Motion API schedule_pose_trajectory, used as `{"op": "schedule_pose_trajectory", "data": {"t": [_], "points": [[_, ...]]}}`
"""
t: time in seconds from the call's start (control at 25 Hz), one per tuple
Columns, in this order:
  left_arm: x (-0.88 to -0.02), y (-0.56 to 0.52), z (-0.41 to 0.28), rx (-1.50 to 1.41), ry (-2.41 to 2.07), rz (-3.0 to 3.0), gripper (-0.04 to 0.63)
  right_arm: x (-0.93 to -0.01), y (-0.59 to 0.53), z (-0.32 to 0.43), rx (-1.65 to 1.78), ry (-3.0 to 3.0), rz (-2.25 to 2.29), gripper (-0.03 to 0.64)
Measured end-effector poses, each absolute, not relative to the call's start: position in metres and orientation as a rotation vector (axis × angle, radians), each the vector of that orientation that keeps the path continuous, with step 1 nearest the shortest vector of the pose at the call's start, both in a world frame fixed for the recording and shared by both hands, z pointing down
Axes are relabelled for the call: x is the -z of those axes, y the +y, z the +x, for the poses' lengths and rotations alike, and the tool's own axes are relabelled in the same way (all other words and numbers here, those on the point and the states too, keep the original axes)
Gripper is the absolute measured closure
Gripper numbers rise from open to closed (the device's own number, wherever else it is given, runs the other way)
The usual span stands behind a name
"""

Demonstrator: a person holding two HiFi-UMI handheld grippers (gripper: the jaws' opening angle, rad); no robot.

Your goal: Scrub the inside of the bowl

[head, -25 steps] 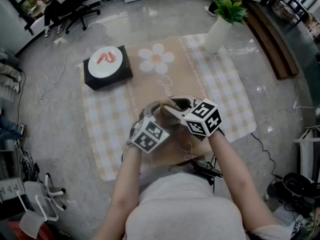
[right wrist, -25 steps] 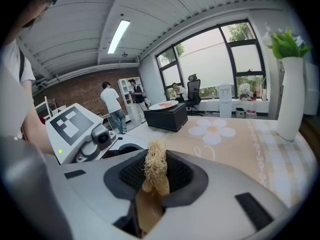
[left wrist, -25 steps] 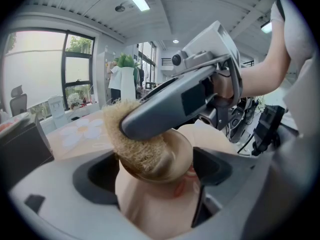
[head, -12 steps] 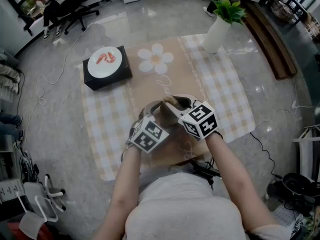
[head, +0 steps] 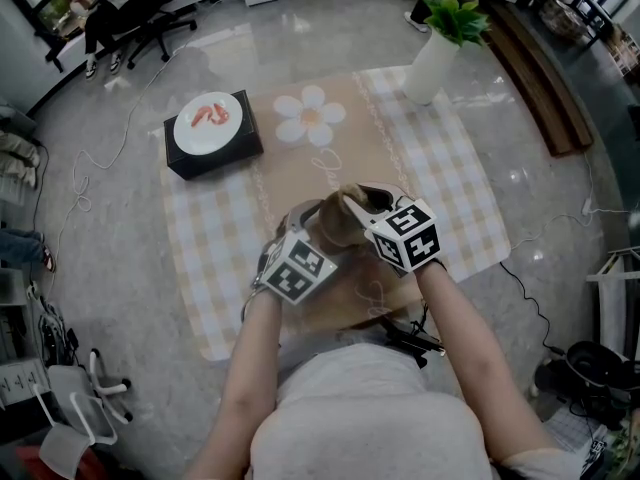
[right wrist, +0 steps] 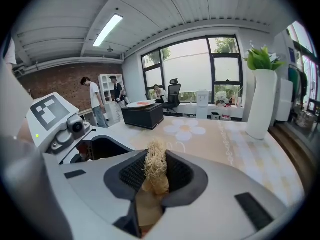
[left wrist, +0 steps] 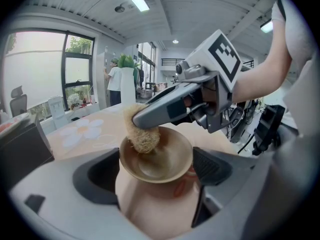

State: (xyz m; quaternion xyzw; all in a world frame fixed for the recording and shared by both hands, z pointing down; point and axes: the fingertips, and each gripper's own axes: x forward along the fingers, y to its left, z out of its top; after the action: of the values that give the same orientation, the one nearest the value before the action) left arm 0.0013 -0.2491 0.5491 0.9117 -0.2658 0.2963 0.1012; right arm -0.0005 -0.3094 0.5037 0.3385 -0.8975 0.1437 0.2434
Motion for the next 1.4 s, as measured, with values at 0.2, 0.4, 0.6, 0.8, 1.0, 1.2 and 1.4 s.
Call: {"op": "schedule_pose_trajectory", "data": {"t": [0.2, 0.4, 0.6, 0.8, 1.0, 1.2, 1.4], "points": [[-0.549, -0.25, 0.001, -0.872, -0.785, 2.693, 0.163, -0.507, -0.306, 0.013, -0.407, -2.419, 0.927, 0.523], [-0.549, -0.25, 0.001, -0.868, -0.784, 2.694, 0.163, -0.509, -0.299, 0.021, -0.421, -2.4, 0.921, 0.523], [-0.55, -0.249, 0.001, -0.864, -0.779, 2.69, 0.163, -0.51, -0.286, 0.025, -0.446, -2.395, 0.892, 0.522], [-0.549, -0.25, 0.002, -0.862, -0.78, 2.688, 0.163, -0.51, -0.273, 0.025, -0.487, -2.413, 0.845, 0.522], [-0.549, -0.25, 0.001, -0.863, -0.78, 2.687, 0.163, -0.507, -0.259, 0.014, -0.589, -2.46, 0.77, 0.522], [-0.55, -0.249, 0.002, -0.866, -0.775, 2.688, 0.163, -0.508, -0.251, -0.001, -0.709, -2.509, 0.688, 0.523], [-0.55, -0.25, 0.002, -0.863, -0.77, 2.691, 0.163, -0.509, -0.253, -0.01, -0.851, -2.556, 0.646, 0.523]]}}
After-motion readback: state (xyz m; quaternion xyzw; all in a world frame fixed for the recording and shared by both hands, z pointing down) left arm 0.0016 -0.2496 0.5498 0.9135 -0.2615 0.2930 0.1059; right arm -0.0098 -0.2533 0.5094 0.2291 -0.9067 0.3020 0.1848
